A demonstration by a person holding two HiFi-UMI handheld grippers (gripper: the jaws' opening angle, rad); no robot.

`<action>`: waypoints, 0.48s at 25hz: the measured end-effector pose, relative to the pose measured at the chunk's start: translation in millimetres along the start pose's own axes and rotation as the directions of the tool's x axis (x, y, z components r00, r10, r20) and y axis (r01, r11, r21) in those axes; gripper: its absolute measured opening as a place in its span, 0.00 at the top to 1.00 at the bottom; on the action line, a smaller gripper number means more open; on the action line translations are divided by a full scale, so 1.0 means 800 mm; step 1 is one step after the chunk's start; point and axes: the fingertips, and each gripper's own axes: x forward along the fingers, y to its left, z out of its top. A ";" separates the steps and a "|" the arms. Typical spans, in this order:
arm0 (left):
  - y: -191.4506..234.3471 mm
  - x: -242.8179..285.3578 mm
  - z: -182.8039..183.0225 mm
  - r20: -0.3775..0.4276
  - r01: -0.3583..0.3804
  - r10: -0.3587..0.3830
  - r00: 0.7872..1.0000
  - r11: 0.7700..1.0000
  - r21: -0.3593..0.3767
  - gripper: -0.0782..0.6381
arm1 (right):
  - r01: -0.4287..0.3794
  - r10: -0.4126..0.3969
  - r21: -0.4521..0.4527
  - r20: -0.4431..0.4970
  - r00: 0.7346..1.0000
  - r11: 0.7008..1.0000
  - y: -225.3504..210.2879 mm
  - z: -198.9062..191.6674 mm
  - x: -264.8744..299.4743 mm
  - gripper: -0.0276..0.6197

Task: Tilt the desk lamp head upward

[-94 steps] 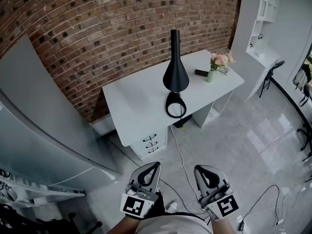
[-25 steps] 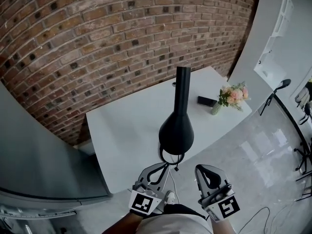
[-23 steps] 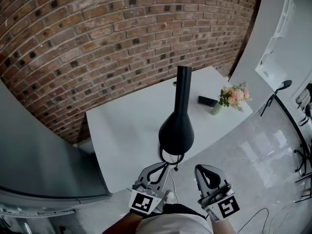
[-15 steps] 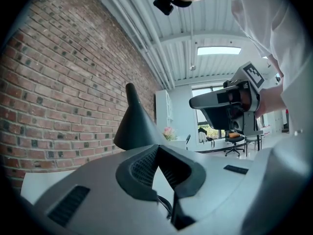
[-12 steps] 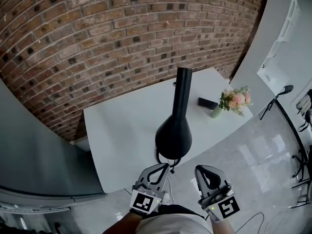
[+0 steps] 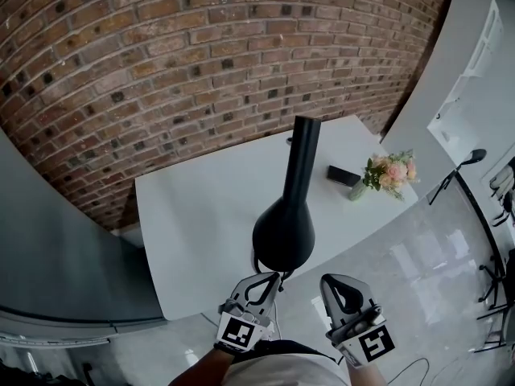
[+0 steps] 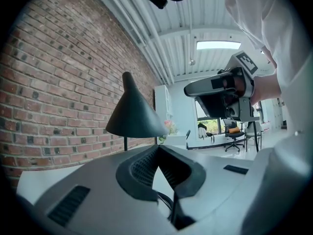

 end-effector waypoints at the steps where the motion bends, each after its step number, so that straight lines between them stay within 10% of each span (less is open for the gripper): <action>1: 0.001 0.002 -0.001 0.001 -0.004 0.004 1.000 1.000 -0.003 0.88 | -0.002 0.002 0.002 0.000 1.000 1.000 -0.002 0.000 0.002 0.94; 12: 0.013 0.026 -0.001 0.038 -0.027 0.028 0.999 0.999 -0.021 0.88 | -0.025 0.025 -0.011 -0.020 0.999 1.000 -0.020 -0.007 0.013 0.94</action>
